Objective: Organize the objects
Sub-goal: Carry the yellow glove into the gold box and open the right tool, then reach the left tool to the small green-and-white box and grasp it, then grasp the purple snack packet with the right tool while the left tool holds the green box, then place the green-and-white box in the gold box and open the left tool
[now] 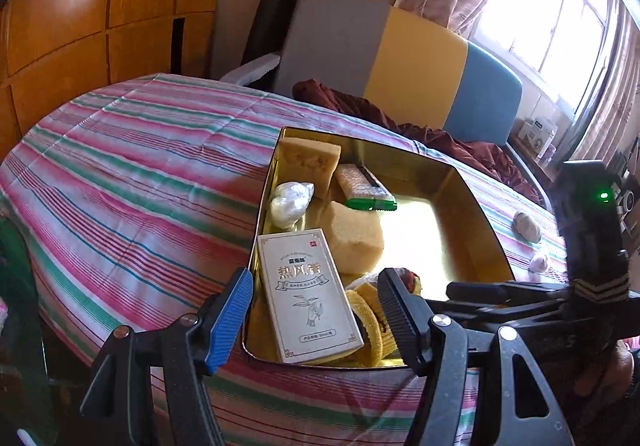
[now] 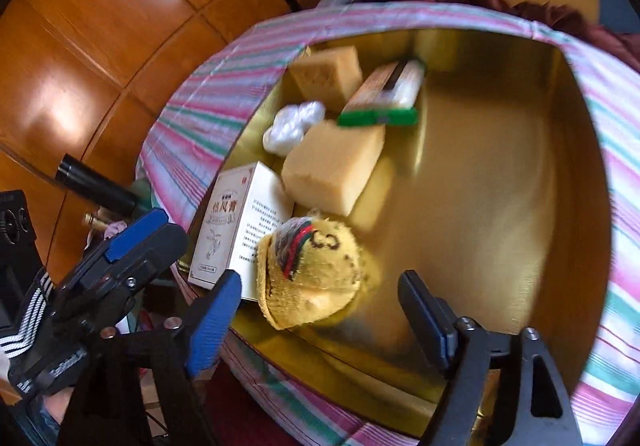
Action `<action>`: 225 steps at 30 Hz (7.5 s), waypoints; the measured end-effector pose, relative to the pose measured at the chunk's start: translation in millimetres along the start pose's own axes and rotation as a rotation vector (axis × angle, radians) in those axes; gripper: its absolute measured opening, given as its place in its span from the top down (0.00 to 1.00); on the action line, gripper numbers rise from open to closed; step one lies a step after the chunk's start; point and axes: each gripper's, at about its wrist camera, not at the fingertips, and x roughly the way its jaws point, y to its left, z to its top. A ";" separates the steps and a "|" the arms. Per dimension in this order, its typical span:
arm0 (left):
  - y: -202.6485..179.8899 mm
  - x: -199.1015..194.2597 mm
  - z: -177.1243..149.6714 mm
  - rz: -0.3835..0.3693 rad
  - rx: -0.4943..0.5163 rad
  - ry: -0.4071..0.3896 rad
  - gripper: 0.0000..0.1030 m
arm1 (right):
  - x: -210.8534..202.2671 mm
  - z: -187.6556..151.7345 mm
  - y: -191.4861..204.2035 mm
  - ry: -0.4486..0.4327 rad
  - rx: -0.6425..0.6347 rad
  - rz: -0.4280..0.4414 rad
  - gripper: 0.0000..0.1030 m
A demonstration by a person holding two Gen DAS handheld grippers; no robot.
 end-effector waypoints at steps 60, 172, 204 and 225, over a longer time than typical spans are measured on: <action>-338.3 48.4 -77.4 -0.580 0.666 0.247 0.38 | -337.9 -199.8 -292.5 -0.947 0.963 -0.293 0.00; -306.7 114.6 -98.2 -0.552 0.527 0.211 0.71 | -217.9 -93.6 -388.8 -0.065 0.778 -0.665 0.08; -312.1 103.7 -104.6 -0.496 0.616 0.178 0.72 | -229.6 -76.2 -388.0 -0.032 0.642 -0.889 0.67; -150.6 37.1 21.4 -0.339 0.204 0.099 0.71 | -202.6 -81.0 -351.7 -0.008 0.564 -0.951 0.66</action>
